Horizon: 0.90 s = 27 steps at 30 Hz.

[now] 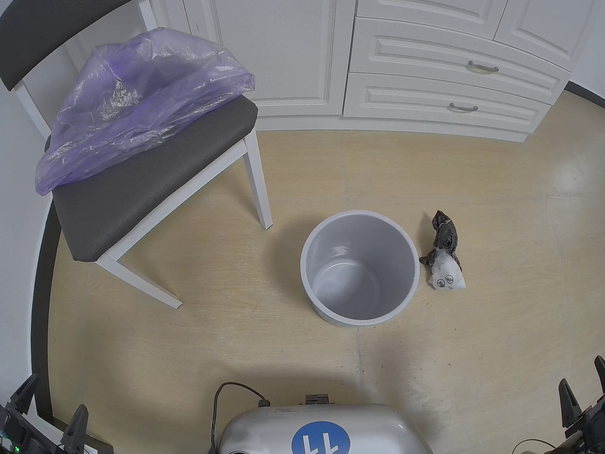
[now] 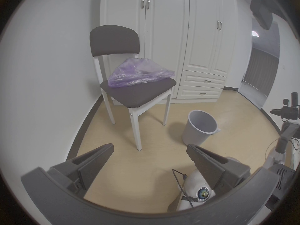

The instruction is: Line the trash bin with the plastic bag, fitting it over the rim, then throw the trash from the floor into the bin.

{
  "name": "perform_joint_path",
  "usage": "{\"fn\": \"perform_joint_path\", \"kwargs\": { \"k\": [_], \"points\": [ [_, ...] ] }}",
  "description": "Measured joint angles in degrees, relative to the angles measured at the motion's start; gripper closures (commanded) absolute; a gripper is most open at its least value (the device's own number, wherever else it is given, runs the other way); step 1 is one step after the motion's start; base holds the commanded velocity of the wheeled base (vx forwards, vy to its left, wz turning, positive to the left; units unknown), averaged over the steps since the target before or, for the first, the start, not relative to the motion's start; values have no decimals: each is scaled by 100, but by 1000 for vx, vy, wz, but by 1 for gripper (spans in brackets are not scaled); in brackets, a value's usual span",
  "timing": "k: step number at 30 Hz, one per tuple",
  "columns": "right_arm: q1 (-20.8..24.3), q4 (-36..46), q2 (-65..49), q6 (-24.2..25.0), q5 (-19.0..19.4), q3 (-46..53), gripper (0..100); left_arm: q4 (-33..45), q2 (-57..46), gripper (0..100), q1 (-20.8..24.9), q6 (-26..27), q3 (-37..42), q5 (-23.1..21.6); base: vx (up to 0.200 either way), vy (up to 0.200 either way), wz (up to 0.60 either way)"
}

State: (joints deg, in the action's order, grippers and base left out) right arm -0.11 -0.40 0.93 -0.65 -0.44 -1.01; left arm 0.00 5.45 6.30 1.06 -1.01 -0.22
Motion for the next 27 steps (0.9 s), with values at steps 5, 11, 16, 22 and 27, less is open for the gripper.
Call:
{"fn": "perform_joint_path", "kwargs": {
  "k": [5,11,16,22,27],
  "points": [
    [4,-2,0,35,-5,0,0,0,-155,0,-378,-6,0,4,0,0,0],
    [1,-2,0,57,-11,0,0,0,-352,0,-614,27,0,-18,0,0,0],
    [1,-2,0,85,-34,0,0,2,-408,0,-641,-44,0,20,0,0,0],
    [4,-17,0,91,-38,0,0,0,-433,0,-652,-95,0,101,0,0,0],
    [0,-20,0,94,-49,0,0,0,-441,0,-655,-99,0,111,0,0,0]
  ]
}}
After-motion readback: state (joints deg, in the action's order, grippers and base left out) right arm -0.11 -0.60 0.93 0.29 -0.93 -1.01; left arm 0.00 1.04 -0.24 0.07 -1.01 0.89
